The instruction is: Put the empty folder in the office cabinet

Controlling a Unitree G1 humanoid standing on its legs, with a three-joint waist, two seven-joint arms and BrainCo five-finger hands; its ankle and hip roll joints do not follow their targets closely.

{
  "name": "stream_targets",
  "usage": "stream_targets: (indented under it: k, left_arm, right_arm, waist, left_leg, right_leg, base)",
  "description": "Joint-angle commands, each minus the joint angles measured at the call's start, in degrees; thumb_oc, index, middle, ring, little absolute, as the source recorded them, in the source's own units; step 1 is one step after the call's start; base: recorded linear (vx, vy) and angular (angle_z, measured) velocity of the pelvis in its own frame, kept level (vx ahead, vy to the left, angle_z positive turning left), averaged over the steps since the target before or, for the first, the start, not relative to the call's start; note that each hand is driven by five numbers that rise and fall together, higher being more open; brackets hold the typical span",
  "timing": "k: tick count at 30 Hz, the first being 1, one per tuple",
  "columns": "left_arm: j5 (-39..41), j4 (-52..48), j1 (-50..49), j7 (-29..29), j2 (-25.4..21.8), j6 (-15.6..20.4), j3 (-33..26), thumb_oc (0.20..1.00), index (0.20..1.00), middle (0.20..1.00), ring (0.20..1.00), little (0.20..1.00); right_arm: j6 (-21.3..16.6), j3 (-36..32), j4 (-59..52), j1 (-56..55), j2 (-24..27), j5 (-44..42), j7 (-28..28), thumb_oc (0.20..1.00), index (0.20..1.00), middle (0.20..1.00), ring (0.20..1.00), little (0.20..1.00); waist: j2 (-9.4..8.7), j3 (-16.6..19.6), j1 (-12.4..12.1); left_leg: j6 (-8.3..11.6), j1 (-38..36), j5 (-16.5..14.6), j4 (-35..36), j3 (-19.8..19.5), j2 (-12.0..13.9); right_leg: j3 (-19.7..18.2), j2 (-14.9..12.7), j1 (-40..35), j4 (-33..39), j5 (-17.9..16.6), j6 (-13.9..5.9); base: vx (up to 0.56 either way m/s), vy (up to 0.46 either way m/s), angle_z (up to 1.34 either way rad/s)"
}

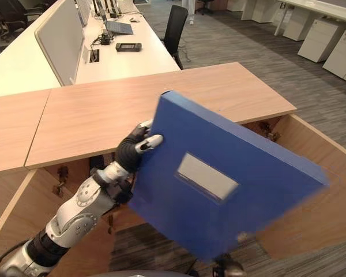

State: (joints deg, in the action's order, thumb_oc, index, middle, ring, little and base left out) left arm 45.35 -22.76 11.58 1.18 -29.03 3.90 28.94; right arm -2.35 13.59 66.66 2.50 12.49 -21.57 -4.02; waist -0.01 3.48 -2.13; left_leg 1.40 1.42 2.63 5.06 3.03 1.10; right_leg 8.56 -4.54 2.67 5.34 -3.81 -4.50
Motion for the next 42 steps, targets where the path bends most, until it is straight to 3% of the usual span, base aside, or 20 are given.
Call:
stream_targets:
  k: [1,9,18,24,28,34,42]
  left_arm:
    - [-3.4,-0.4,-0.9,-1.0,0.6,1.5,-6.0,0.200,0.200,0.200,0.200,0.200]
    - [-8.8,2.5,-14.4,-3.1,0.5,1.4,-15.1,0.200,0.200,0.200,0.200,0.200]
    - [-16.6,5.2,-18.3,-0.6,2.7,2.8,-24.3,0.200,0.200,0.200,0.200,0.200]
    - [-19.0,5.8,-18.3,-0.6,3.5,3.5,-25.4,0.200,0.200,0.200,0.200,0.200]
    - [-19.7,6.8,-17.8,-1.1,4.1,3.7,-24.8,0.200,0.200,0.200,0.200,0.200]
    - [-20.7,7.0,-16.7,-1.5,4.8,3.8,-23.8,0.200,0.200,0.200,0.200,0.200]
    - [-21.6,7.2,-14.2,-2.2,5.6,4.2,-21.6,0.200,0.200,0.200,0.200,0.200]
  right_arm:
    - [-2.0,-1.6,-3.8,0.5,2.1,-2.8,-0.7,1.000,1.000,1.000,1.000,1.000]
    - [-3.0,-8.6,-9.8,-6.9,6.5,-4.8,0.5,1.000,1.000,1.000,1.000,1.000]
    - [-4.2,-14.1,-23.4,-12.2,9.5,-6.5,1.4,1.000,1.000,1.000,1.000,1.000]
    - [-4.7,-14.2,-32.8,-14.4,10.6,-9.2,5.3,1.000,1.000,1.000,1.000,1.000]
    - [-4.1,-11.8,-44.2,-15.6,11.1,-15.8,11.9,1.000,1.000,1.000,1.000,1.000]
    - [-3.1,-8.4,-51.6,-15.1,11.1,-20.8,16.3,1.000,1.000,1.000,1.000,1.000]
    - [-1.1,-1.1,-59.2,-12.0,13.9,-20.3,21.4,1.000,1.000,1.000,1.000,1.000]
  waist:
    - [-2.96,-0.5,0.4]
    - [-3.18,-0.9,1.2]
    - [-3.29,-1.1,1.7]
    - [-3.44,-1.0,1.9]
    - [-3.72,-1.1,2.1]
    - [-3.98,-1.1,1.8]
    - [-4.35,-1.0,1.0]
  left_leg:
    - [0.95,0.9,-3.7,-0.1,0.1,-0.6]
    - [0.96,0.9,-4.0,-0.1,0.9,-0.5]
    - [0.94,0.6,-4.2,-0.1,1.1,-0.4]
    - [1.05,0.5,-4.2,-0.1,1.4,-0.3]
    - [1.19,0.4,-4.2,-0.1,1.6,-0.1]
    - [1.28,0.2,-4.2,-0.1,1.6,0.0]
    - [1.44,0.0,-4.2,-0.1,1.5,0.0]
  right_leg:
    - [0.4,-0.2,-0.3,-0.3,0.6,-3.30]
    - [-0.1,0.0,-0.3,-0.3,0.7,-3.25]
    - [-0.2,0.2,-0.1,-0.3,0.8,-3.16]
    - [-0.3,0.2,-0.1,-0.3,0.8,-3.18]
    - [-0.4,0.3,0.2,-0.3,1.0,-3.05]
    - [-0.4,0.3,0.0,-0.3,1.1,-3.01]
    - [-0.2,0.3,-0.1,-0.3,1.3,-2.97]
  base:
    - [0.00,0.000,0.00]
    - [0.00,-0.004,-0.05]
    - [0.00,-0.002,-0.04]
    - [0.00,-0.001,-0.01]
    - [0.00,0.000,0.00]
    - [0.00,0.000,0.00]
    - [0.00,0.000,0.00]
